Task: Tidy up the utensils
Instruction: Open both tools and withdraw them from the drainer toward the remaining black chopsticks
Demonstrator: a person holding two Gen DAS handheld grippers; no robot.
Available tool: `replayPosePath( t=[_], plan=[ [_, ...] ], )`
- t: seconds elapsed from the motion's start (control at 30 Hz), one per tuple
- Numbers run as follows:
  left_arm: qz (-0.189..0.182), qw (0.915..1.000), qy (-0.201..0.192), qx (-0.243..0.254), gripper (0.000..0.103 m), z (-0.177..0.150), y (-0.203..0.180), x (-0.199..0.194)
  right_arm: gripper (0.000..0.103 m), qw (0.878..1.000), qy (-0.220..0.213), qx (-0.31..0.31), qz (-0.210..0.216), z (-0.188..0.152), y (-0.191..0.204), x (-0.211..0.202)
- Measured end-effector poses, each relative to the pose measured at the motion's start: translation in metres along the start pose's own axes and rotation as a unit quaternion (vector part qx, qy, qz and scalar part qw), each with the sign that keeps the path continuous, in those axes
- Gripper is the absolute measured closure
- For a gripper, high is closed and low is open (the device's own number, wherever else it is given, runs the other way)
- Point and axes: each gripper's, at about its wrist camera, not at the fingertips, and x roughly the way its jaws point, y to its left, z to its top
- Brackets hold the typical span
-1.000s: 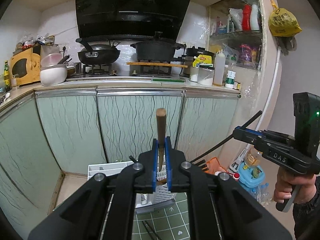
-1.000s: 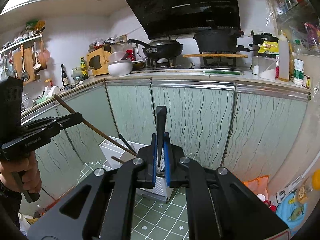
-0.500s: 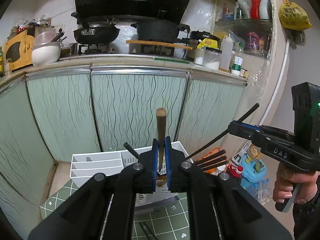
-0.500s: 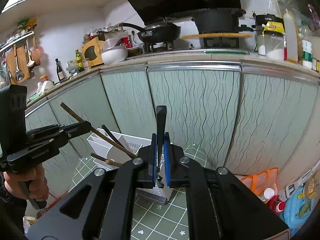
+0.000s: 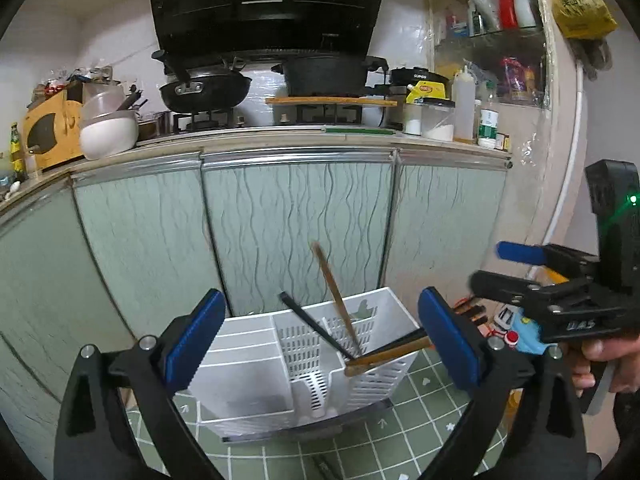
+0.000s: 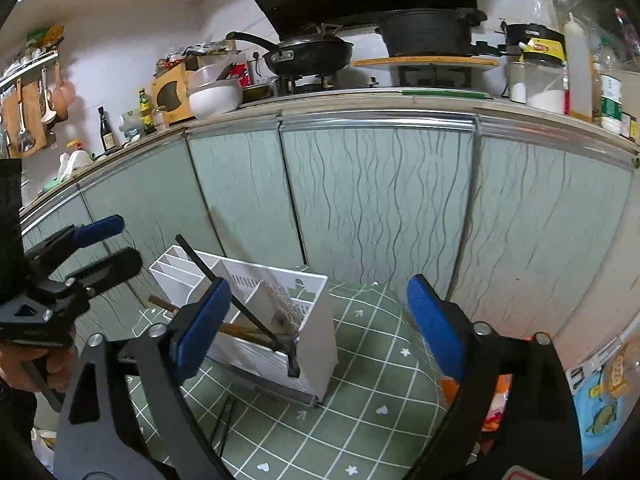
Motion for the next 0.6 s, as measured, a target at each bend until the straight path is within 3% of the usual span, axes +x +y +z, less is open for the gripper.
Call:
replayPosePath(
  t=[0.6],
  plan=[
    [0.017, 0.9998, -0.002, -0.005, 0.005, -0.02, -0.003, -0.071, 0.008, 0.999, -0.02, -0.037, -0.021, -0.026, 0.038, -0.073]
  ],
)
